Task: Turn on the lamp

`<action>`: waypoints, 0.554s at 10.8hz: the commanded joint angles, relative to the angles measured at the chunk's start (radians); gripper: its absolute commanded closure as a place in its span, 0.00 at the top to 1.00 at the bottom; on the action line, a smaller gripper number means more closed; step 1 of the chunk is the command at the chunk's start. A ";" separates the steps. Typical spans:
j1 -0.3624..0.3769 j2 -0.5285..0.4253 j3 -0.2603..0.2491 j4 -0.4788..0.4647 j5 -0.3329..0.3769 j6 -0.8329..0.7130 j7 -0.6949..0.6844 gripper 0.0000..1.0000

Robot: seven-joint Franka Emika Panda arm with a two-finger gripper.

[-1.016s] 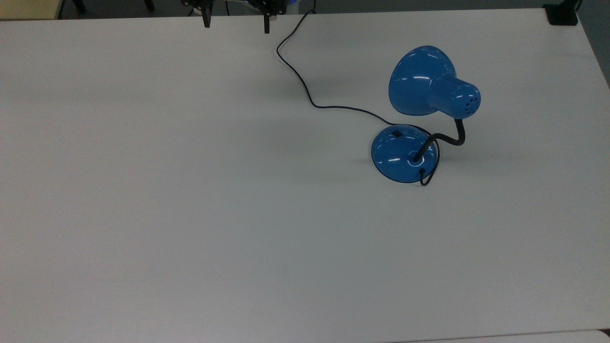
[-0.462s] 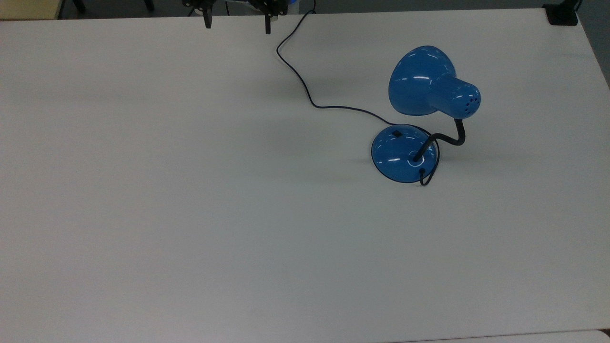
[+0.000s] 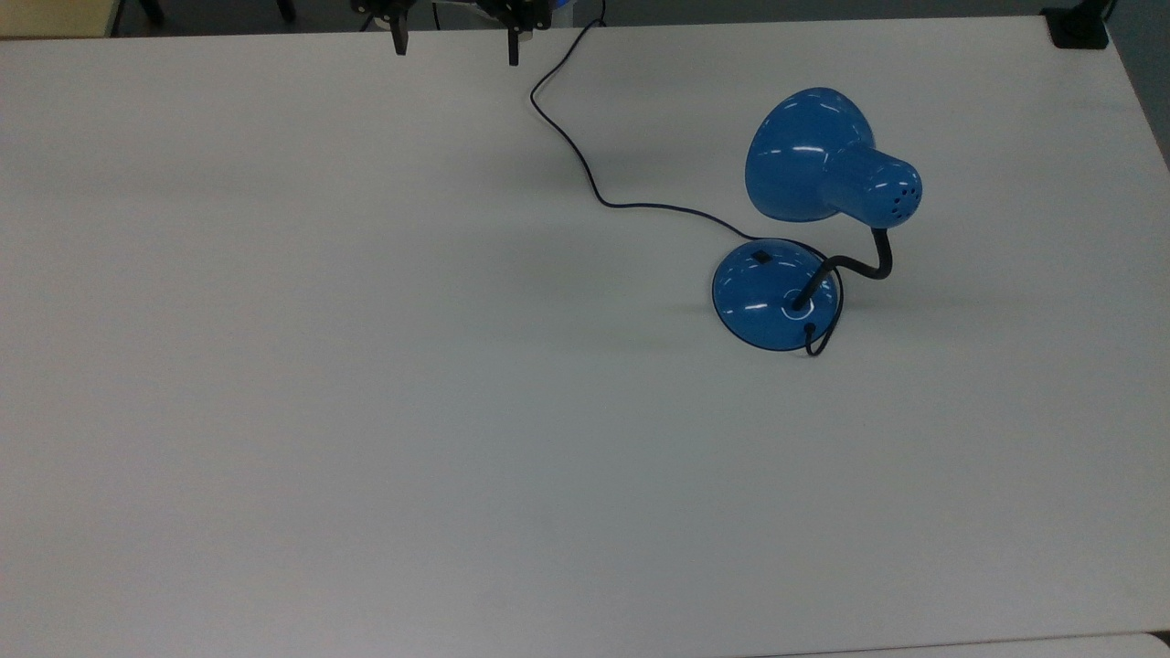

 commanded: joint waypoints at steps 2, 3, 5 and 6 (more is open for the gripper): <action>0.009 -0.017 0.001 -0.022 0.010 0.009 -0.021 0.22; 0.009 -0.017 0.001 -0.023 0.009 0.009 -0.023 0.11; 0.011 -0.018 0.001 -0.031 0.007 0.012 -0.035 0.00; 0.011 -0.021 0.001 -0.037 0.007 0.012 -0.035 0.00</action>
